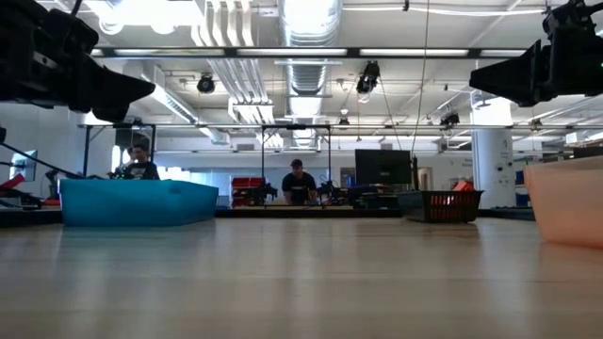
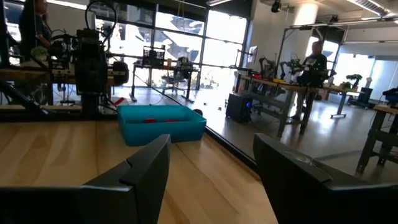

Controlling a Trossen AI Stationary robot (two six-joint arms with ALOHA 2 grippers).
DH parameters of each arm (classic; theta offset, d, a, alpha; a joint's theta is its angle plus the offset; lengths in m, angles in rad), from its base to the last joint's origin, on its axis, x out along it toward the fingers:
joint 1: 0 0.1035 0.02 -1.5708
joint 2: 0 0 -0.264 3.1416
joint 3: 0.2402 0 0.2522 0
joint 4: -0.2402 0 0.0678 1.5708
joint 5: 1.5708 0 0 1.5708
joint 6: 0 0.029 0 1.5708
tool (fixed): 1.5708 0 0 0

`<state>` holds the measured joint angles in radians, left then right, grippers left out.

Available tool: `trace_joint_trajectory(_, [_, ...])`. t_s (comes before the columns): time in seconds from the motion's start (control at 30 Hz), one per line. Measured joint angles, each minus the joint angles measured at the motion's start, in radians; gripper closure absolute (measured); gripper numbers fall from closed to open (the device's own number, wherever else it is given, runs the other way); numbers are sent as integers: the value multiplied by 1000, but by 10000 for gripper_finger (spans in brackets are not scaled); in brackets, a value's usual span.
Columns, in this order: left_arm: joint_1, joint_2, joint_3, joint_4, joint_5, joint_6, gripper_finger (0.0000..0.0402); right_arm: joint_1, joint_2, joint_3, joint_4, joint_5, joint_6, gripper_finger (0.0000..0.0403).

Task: Sort & place blocks by color
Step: Return to Home Position

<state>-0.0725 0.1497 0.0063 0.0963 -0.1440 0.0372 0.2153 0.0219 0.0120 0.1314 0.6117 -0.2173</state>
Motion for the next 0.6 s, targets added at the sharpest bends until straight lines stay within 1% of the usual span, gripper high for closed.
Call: trace_joint_trajectory(0.6, [0, 18, 0, 0, 0, 0, 402, 0, 0, 0, 0, 0, 0, 184])
